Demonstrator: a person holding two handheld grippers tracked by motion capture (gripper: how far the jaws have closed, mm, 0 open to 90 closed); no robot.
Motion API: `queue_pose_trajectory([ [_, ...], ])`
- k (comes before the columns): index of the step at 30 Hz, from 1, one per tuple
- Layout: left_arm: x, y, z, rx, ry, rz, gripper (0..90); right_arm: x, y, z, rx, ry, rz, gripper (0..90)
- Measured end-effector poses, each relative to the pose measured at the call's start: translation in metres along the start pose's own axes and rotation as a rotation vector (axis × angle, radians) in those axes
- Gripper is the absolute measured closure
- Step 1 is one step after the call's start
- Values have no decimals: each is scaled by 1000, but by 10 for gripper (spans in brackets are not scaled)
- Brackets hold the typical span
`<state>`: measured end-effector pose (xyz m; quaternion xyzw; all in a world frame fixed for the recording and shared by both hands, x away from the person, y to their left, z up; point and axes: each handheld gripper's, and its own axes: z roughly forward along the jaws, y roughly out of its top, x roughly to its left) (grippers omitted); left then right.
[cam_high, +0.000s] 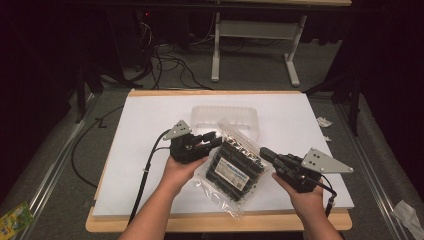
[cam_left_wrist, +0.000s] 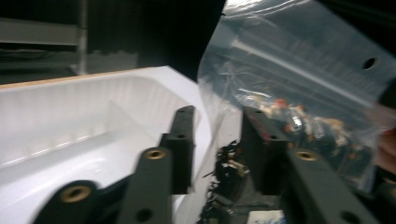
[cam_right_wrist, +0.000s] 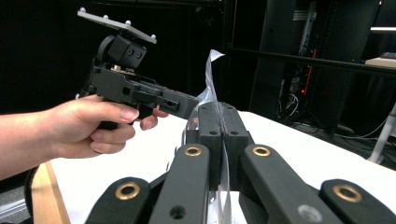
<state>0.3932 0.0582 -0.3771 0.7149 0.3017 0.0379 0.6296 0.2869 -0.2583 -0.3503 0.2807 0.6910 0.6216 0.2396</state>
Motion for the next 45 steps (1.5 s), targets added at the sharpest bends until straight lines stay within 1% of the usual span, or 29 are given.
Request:
queue_pose_trajectory([
  [1,1,-1,1,-4,-17,-6,677,0,0,0,0,0,0,900],
  [2,0,-1,1,-1,-21,0,725,0,0,0,2,0,2,900],
  [3,-1,-2,1,-1,0,13,780,-1,0,0,2,1,-1,900],
  [4,0,-3,1,-4,4,19,827,-1,0,0,1,1,-1,900],
  [5,0,-3,0,-3,5,24,853,-1,-1,0,0,-2,-1,900],
  [6,-1,-3,0,-4,11,39,853,-1,-1,0,0,-2,-1,900],
  [7,-4,-3,0,-2,36,69,882,-1,-1,1,2,-7,4,900],
  [8,-6,-3,-1,-3,49,88,882,-1,-1,1,2,-7,4,900],
  [10,-9,-4,-2,-2,67,119,893,-2,-1,0,7,-17,16,884],
  [11,-9,-4,-3,-1,74,127,896,-4,-1,-1,6,-18,19,817],
  [12,-9,-4,-3,0,83,135,897,-5,-2,-1,5,-22,24,770],
  [13,-10,-5,-4,2,90,141,898,-6,-2,-2,2,-22,37,706],
  [14,-10,-5,-5,1,96,145,898,-7,-2,-3,5,-32,46,652],
  [18,-11,-6,-5,-4,104,163,898,-11,-5,-7,15,-51,86,395],
  [19,-11,-6,-5,-4,107,166,898,-11,-7,-8,21,-62,98,346],
  [22,-11,-6,-4,-4,113,172,897,-12,-13,-10,34,-75,112,277],
  [23,-11,-7,-4,-5,115,175,897,-12,-15,-11,43,-78,123,258],
  [25,-11,-7,-4,-5,120,180,897,-11,-20,-12,65,-71,143,233],
  [30,-10,-8,-4,-6,127,183,896,-10,-35,-11,101,-59,181,220],
  [33,-9,-8,-4,-6,131,181,896,-9,-45,-5,135,-38,205,217],
  [35,-9,-9,-5,-6,133,183,895,-7,-53,1,157,-20,213,237],
  [37,-8,-9,-5,-6,134,183,895,-6,-60,8,168,5,233,288],
  [38,-8,-9,-5,-6,135,184,895,-5,-63,12,174,24,251,318],
  [39,-8,-9,-5,-6,136,185,894,-5,-66,17,179,40,268,366],
  [42,-9,-9,-6,-9,139,188,893,-3,-69,27,187,76,278,460],
  [43,-8,-10,-7,-8,142,190,892,-2,-70,29,188,79,275,479],
  [45,-7,-10,-8,-6,147,189,889,1,-71,33,192,85,284,547],
])
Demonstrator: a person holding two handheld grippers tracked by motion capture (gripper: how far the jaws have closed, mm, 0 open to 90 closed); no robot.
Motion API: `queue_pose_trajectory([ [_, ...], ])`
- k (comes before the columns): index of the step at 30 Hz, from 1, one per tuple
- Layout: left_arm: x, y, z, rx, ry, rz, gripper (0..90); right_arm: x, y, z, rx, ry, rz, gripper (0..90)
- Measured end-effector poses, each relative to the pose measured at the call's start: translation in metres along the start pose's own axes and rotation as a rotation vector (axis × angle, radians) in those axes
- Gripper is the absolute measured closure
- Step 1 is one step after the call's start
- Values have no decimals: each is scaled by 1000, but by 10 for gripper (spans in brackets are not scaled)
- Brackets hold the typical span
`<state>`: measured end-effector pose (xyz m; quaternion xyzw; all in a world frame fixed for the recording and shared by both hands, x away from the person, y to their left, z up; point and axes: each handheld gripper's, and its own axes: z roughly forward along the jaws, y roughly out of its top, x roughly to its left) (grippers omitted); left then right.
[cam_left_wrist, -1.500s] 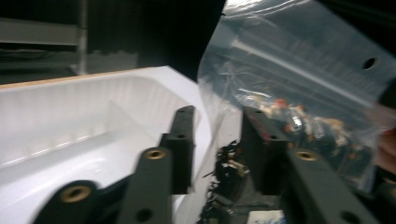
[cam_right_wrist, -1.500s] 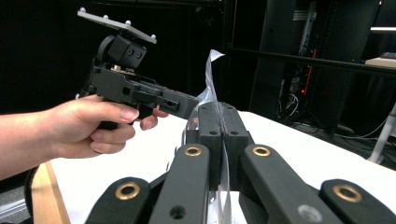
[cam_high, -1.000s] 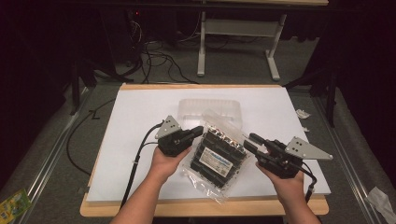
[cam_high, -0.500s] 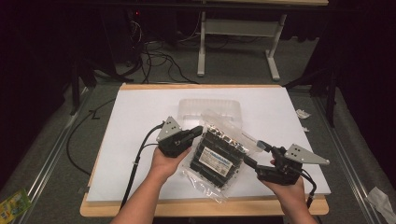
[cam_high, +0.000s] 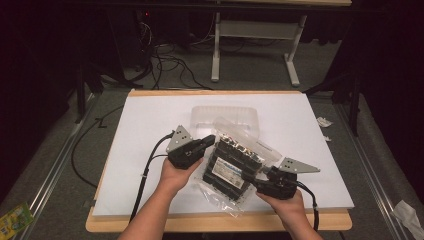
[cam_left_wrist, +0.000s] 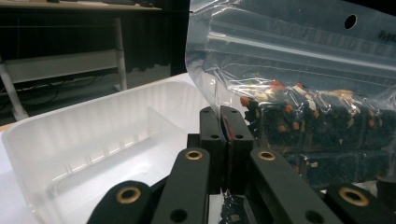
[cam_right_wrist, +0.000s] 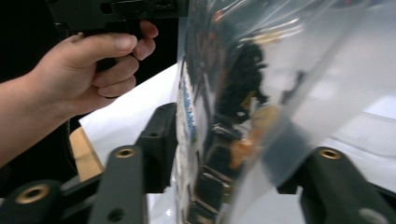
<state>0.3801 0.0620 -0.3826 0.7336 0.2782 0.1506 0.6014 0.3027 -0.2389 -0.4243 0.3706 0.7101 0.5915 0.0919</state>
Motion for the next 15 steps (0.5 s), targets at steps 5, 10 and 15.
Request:
queue_pose_trajectory([
  [5,3,-2,-2,13,16,-1,877,3,1,3,-4,36,11,747],
  [10,0,-5,-9,42,73,5,680,5,2,3,-2,47,8,759],
  [15,-3,-21,-29,80,140,19,515,9,3,3,-1,42,-13,759],
])
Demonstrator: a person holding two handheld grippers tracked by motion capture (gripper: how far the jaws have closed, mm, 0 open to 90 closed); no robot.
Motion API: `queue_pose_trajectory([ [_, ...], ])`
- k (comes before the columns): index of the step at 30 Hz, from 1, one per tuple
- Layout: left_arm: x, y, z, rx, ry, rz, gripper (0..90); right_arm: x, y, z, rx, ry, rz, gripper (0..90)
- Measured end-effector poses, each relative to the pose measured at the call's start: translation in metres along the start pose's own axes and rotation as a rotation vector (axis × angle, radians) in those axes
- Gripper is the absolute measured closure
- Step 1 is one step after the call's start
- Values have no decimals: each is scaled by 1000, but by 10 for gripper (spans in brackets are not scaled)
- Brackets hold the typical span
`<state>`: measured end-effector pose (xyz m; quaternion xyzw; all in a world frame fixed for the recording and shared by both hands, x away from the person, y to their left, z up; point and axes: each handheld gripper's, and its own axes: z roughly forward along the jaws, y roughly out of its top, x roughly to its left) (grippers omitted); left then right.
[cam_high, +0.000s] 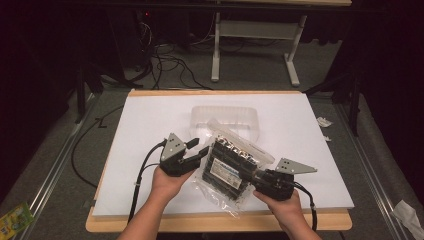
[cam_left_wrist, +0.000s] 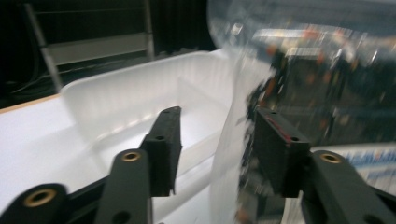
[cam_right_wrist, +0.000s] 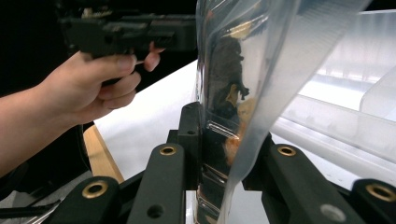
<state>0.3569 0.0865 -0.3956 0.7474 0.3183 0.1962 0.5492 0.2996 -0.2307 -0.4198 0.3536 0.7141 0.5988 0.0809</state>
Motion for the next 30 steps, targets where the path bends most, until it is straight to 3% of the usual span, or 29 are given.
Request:
queue_pose_trajectory([
  [11,11,-50,-41,196,103,50,385,2,1,-1,1,-10,-5,759],
  [16,21,-70,-43,247,113,1,368,6,3,-2,-9,-9,-23,759],
  [19,23,-73,-41,255,106,-5,349,7,7,-6,-24,-14,-33,759],
  [22,21,-73,-39,252,91,14,333,7,10,-11,-45,-21,-43,760],
  [26,20,-73,-40,236,77,33,326,6,17,-17,-60,-46,-68,760],
  [30,21,-72,-42,213,74,27,326,6,23,-24,-73,-75,-88,760],
])
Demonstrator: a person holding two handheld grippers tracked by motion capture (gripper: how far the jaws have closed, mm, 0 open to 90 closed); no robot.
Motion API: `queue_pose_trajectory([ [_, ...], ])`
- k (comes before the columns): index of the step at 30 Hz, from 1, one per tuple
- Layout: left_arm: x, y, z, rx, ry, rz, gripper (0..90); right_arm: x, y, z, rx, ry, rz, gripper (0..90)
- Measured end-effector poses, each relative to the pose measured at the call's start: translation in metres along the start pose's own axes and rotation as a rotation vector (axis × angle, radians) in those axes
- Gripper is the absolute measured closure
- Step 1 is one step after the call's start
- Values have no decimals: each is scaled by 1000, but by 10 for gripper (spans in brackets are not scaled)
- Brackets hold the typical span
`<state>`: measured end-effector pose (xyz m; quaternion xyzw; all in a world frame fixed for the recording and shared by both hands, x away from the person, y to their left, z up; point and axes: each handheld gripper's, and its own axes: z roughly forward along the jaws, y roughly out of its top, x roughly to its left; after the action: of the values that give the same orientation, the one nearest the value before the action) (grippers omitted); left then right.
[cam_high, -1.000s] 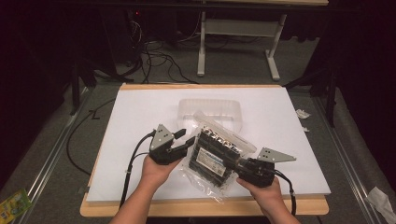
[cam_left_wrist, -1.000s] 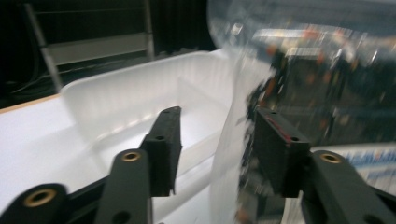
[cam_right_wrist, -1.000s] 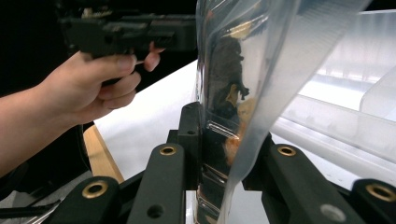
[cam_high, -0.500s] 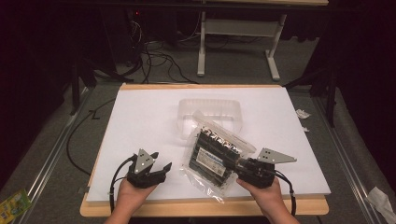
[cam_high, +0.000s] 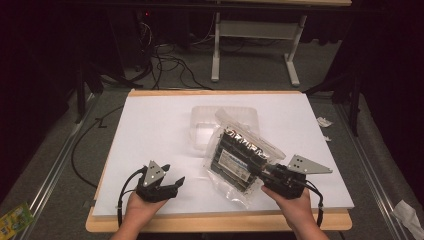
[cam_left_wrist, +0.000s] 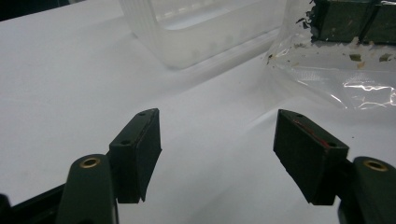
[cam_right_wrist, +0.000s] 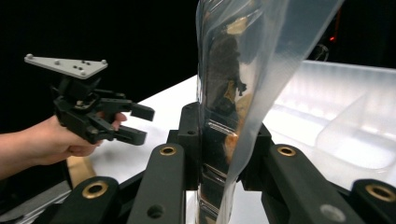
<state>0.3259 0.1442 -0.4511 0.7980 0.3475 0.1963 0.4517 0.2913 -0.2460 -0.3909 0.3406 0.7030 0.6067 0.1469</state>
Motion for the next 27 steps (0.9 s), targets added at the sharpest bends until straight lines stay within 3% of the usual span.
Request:
queue_pose_trajectory([
  [7,5,-1,-2,-11,9,-23,325,-5,8,-11,-10,-42,-36,760],
  [15,5,-1,-2,-5,5,-15,324,-14,18,-20,-24,-69,-47,759],
  [27,5,-1,-3,-11,1,-14,323,-23,55,-19,-38,-94,-104,759],
])
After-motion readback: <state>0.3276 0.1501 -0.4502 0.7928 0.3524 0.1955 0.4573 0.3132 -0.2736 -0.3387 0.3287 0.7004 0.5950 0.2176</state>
